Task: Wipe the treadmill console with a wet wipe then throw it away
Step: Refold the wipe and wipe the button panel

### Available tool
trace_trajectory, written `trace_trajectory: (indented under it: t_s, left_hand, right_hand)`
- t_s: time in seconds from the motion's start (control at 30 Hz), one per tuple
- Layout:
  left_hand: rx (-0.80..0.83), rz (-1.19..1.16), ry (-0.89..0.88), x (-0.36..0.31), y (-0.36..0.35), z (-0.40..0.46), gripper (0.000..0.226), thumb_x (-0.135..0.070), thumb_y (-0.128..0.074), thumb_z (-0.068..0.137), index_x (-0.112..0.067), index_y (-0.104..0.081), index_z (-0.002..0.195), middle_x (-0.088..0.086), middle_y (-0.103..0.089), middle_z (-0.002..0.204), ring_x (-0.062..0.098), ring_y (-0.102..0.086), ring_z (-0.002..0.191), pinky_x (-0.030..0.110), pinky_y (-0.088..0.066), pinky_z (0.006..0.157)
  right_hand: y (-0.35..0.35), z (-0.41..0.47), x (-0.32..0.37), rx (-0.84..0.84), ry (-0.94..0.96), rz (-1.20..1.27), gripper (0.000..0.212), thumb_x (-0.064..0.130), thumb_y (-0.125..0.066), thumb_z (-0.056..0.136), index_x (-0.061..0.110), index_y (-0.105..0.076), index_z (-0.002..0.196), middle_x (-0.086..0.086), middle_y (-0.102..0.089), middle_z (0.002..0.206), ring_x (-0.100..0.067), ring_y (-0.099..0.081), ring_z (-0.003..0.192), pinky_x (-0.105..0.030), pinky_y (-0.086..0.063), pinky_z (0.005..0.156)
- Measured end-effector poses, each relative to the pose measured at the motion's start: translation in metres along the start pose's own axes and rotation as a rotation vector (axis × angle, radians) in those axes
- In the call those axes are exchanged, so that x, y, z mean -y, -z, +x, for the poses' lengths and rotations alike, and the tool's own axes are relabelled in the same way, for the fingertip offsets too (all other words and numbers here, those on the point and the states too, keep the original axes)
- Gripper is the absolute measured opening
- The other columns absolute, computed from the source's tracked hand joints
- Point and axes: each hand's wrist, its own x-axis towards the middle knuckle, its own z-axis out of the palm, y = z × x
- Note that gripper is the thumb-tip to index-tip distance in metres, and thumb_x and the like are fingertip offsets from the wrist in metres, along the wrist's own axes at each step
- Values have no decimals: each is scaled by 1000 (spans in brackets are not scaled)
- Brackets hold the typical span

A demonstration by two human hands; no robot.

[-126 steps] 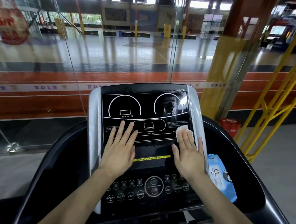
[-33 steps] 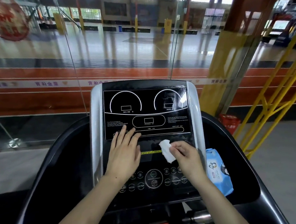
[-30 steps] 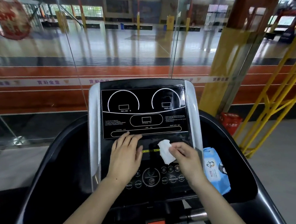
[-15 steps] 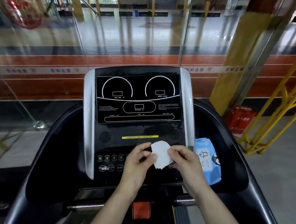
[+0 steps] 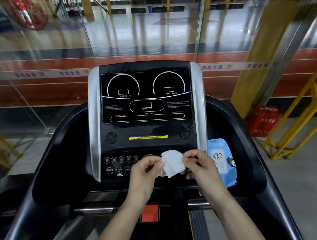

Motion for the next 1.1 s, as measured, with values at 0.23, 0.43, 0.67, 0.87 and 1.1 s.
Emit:
trace_trajectory:
  t_s: [0.23,0.43,0.67,0.87,1.1]
  left_hand:
    - [-2,24,-1,-1,-1,3,12,-14,-72,96,-21,-78,89,0,-78,94,19,-70,96,23,-52,86]
    - [76,-25,27,-9,4,5,8,-19,-73,96,-17,-77,89,-1,-78,97,11,-71,98,20,-51,85]
    - [162,-313,136,0,7,7,41,-37,-82,80,-21,-71,116,10,-69,98,24,-67,100,49,-53,102]
    - [164,-278,121,0,1,5,47,-20,-82,90,-23,-58,131,25,-74,107,34,-72,109,45,-53,104]
    - [-38,-315,76,1,-7,4,25,-3,-71,94,-20,-64,112,4,-73,80,12,-67,77,26,-53,72]
  right_hand:
    - [5,2,17,146,16,36,32,1,-62,100,23,-80,113,-2,-80,111,-11,-68,86,-28,-48,68]
    - [-6,11,25,-10,209,-80,15,7,-72,96,19,-79,89,-13,-75,91,-18,-69,84,-30,-55,81]
    - [-14,20,33,-44,202,-114,19,21,-73,98,10,-68,83,-15,-70,90,-10,-62,81,-30,-47,80]
    - [-14,19,25,-74,131,-87,18,23,-84,89,21,-72,103,3,-77,91,-10,-71,84,-16,-52,67]
    - [-3,10,9,49,117,-92,35,17,-83,89,37,-68,113,10,-75,119,-9,-68,116,-36,-58,97]
